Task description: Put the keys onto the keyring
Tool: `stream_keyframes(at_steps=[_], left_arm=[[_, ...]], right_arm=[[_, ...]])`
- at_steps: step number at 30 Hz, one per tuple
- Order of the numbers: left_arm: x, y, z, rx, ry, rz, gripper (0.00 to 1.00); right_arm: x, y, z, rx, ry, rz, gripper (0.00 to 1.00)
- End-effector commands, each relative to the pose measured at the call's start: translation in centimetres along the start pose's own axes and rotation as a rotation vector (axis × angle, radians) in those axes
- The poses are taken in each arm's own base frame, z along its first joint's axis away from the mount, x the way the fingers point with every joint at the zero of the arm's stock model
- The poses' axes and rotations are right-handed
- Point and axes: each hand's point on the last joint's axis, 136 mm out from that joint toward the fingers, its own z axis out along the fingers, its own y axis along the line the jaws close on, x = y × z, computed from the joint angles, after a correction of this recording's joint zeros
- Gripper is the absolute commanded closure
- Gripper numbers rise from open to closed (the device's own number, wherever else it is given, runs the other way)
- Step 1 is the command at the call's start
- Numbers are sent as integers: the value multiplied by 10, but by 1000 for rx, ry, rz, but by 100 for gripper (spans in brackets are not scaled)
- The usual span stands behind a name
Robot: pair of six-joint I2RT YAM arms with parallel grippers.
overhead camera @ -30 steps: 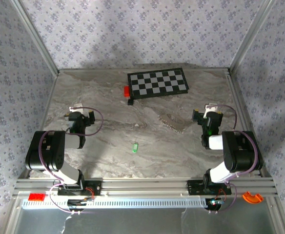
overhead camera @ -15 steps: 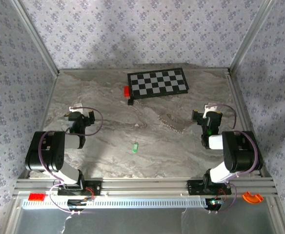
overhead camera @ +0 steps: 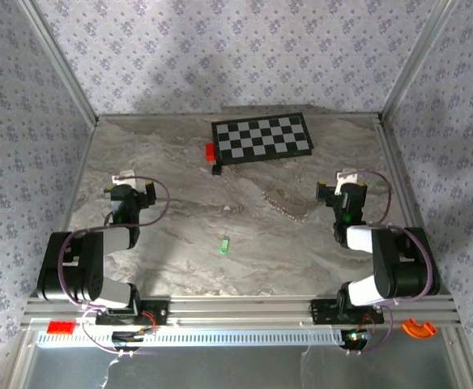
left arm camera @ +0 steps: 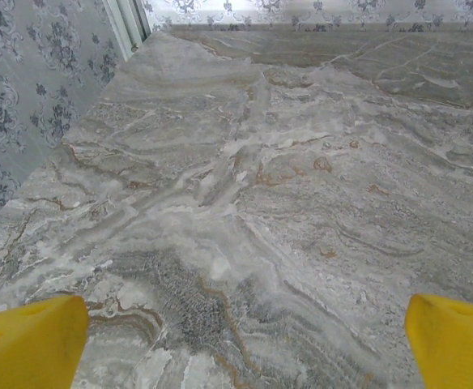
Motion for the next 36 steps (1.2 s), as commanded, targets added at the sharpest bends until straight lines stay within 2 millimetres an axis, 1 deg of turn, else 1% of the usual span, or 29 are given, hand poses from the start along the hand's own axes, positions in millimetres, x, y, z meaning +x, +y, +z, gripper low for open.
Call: stream_keyframes(at_steps=[1,9,12,16,17,19,21,23,25,28,30,32,34,36], left_arm=[[-17,-1,-4,15,-20,-22,0],[-25,-3,-23,31,30,-48,0],[-31,-8,-34,49,35,-58,0],[-39,-21,-51,82,86,-74,0],[-41,-23,-55,86,92,-82,0],[-47,-29,-66,99,95,-108,0],[-50,-34,-74,117,104,-126,0],[-53,-42,-81,145,120,-158,0],[-51,-55,-88,195,148,-200,0],[-45,-85,-101,294,202,-236,0],[-39,-102,-110,338,244,-243,0],[-35,-124,-123,414,270,-229,0],[-34,-141,-136,475,287,-203,0],[-33,-160,-151,558,309,-164,0]], right_arm=[[-14,-3,-6,18,-18,-8,0],[-26,-1,-28,15,-14,16,0],[-33,4,-43,5,-25,13,0],[-52,12,-68,-26,-42,31,0],[-55,10,-75,-15,-35,58,0],[-61,1,-92,41,-12,134,0],[-60,-7,-105,76,28,199,0],[-58,-10,-116,78,94,242,0],[-57,-1,-123,26,150,258,1],[-47,23,-129,-93,259,246,1],[-41,33,-132,-136,323,221,0],[-34,41,-134,-154,382,187,1],[-31,50,-138,-182,416,159,0],[-31,62,-141,-231,437,139,0]])
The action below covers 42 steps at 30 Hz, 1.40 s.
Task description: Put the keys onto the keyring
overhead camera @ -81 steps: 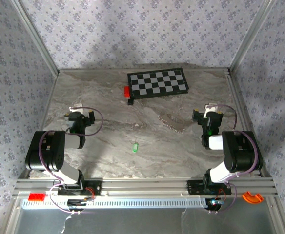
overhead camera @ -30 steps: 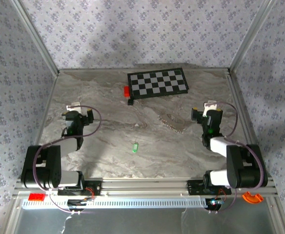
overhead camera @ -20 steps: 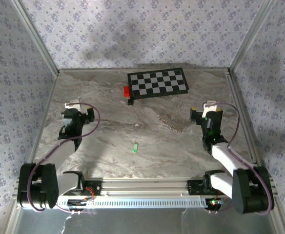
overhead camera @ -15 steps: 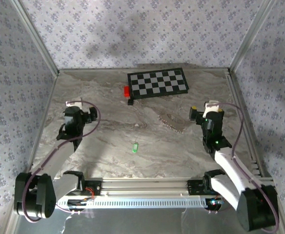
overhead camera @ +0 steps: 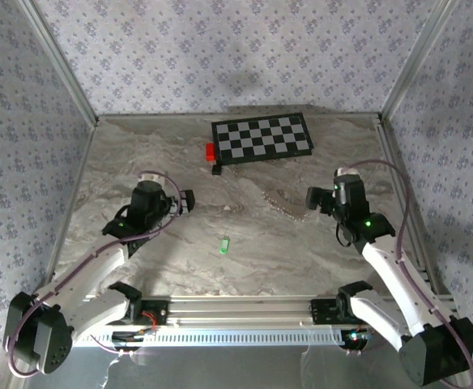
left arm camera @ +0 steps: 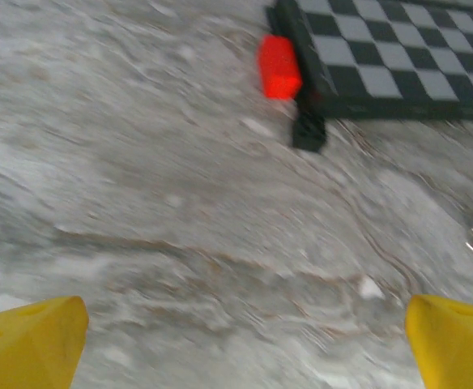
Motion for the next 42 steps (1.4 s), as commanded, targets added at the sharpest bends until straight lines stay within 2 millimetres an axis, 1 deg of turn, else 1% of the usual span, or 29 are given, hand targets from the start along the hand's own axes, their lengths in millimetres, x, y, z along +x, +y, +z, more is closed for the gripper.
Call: stream_keyframes(at_steps=[1,3,5,10,15,17,19,20,25,30,32,39,42], left_arm=[[2,-41,-12,137,58,17,0],[12,-61,-17,219,102,50,0],[22,-75,-22,275,144,67,0],[45,-94,-30,325,203,107,0],[72,-108,-26,335,269,152,1],[80,-110,-25,335,280,159,3],[84,-112,-25,343,282,157,5],[85,-113,-25,345,279,152,6],[90,-122,-22,376,277,150,9],[95,-138,-22,421,269,176,11],[97,-145,-22,442,264,191,11],[102,-159,-20,484,262,209,13],[102,-162,-19,497,258,207,13]], right_arm=[[20,18,-8,-72,137,-35,0],[27,28,-6,-103,197,-52,0],[34,39,-4,-139,249,-65,0],[47,52,1,-159,320,-102,1],[60,60,11,-152,388,-148,1],[66,58,15,-135,403,-159,5],[77,57,17,-139,438,-147,9],[78,54,20,-132,444,-137,10],[82,50,38,-129,471,-95,15],[89,40,58,-96,515,-51,24],[89,36,68,-96,513,-21,28],[95,19,86,-79,531,34,36],[93,9,93,-62,528,59,41]])
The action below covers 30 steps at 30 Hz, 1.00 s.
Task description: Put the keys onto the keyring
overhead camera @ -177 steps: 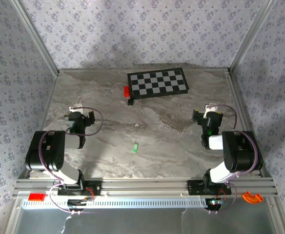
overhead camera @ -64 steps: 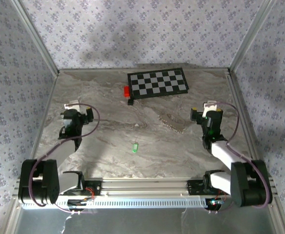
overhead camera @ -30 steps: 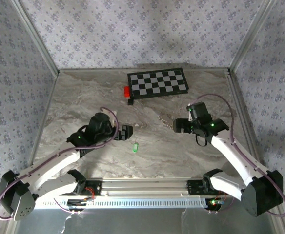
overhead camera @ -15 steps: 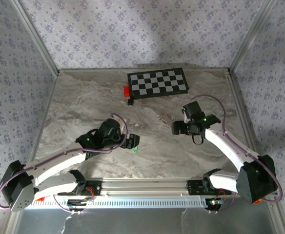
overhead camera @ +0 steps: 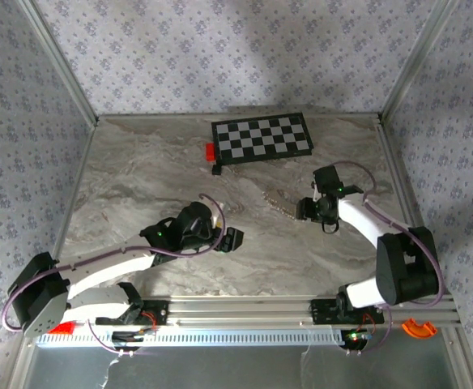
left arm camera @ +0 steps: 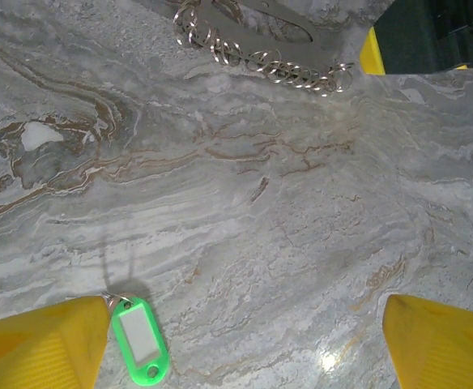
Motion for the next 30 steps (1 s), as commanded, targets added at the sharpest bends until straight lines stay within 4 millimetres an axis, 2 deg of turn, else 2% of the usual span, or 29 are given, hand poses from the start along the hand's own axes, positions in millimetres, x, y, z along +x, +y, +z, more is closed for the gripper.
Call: stream_keyframes(at_steps=[1,7,14,30], left_arm=[[-10,-13,1,49,-41,18,13],[-12,-16,-1,58,-52,32,13],[-13,-18,-4,64,-67,40,13],[-14,-15,-10,53,-83,45,13]], right_arm=[[-2,-10,7,-6,3,27,43],[-15,-17,18,-68,-12,101,50],[-18,-9,31,-100,-2,116,54],[3,7,39,-80,24,66,66]])
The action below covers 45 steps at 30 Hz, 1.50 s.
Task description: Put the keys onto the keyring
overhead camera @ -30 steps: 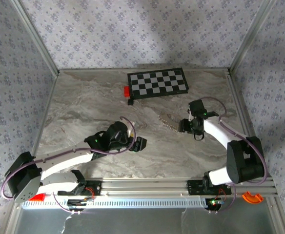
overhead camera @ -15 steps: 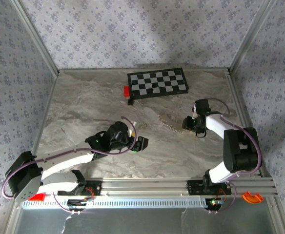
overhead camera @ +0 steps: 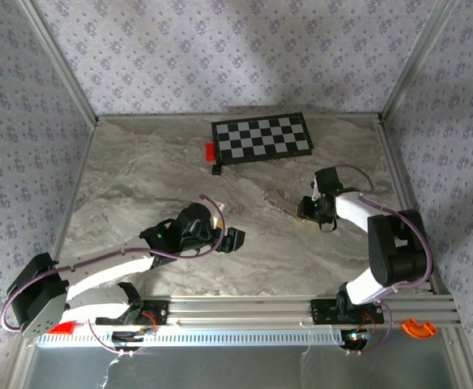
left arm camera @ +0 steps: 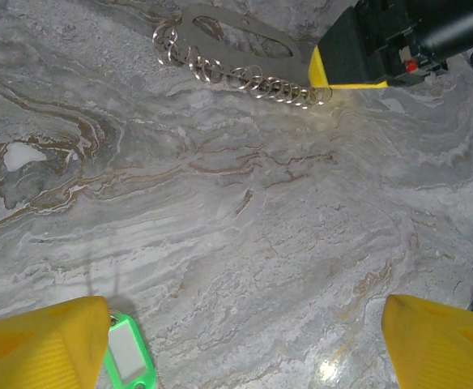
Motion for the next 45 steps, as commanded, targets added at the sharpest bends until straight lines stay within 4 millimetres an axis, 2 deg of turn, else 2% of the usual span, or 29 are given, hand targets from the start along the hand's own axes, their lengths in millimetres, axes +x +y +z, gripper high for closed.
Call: stream_keyframes(at_steps=[1,7,15,25,28,31,33,38,42,45], left_arm=[[-11,-7,-8,18,-49,25,13],[-10,-3,-11,3,-55,25,14],[-11,4,-17,-36,-67,35,14],[-14,15,-28,-89,-83,35,15],[-15,19,-33,-103,-89,31,16],[-17,25,-37,-113,-100,21,16],[-17,27,-39,-113,-102,15,17],[-16,24,-37,-88,-95,22,17],[-14,18,-31,-57,-79,17,17],[-13,13,-27,-43,-68,24,17]], right_arm=[[10,4,4,9,15,1,66],[24,21,1,19,17,-52,70],[42,55,-3,-8,13,-111,73],[72,109,-6,-98,26,-175,72],[79,121,-14,-107,32,-215,68],[79,120,-28,-110,22,-217,61],[80,112,-37,-97,23,-210,55],[66,91,-52,-79,-5,-182,43],[47,68,-55,-50,-18,-161,40],[31,49,-53,-33,-23,-125,41]])
